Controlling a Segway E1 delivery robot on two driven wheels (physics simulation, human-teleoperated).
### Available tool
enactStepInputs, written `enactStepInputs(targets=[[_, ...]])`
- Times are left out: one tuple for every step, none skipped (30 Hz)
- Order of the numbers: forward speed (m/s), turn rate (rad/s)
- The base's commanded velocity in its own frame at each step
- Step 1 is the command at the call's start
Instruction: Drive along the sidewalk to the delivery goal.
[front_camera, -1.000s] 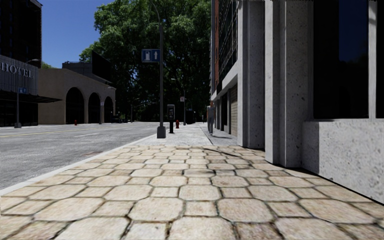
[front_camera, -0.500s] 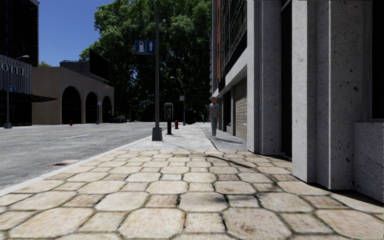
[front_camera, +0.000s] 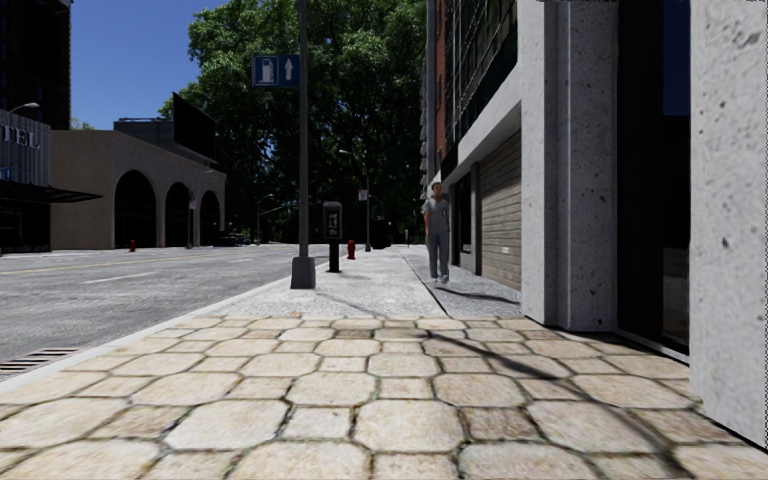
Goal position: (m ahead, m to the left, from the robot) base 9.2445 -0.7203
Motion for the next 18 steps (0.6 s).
enactStepInputs(targets=[[2.00, 0.00], [2.00, 0.00], [2.00, 0.00], [2.00, 0.00], [2.00, 0.00], [2.00, 0.00], [2.00, 0.00], [2.00, 0.00], [2.00, 0.00], [2.00, 0.00], [2.00, 0.00], [2.00, 0.00], [2.00, 0.00], [2.00, 0.00], [2.00, 0.00], [2.00, 0.00], [2.00, 0.00], [2.00, 0.00]])
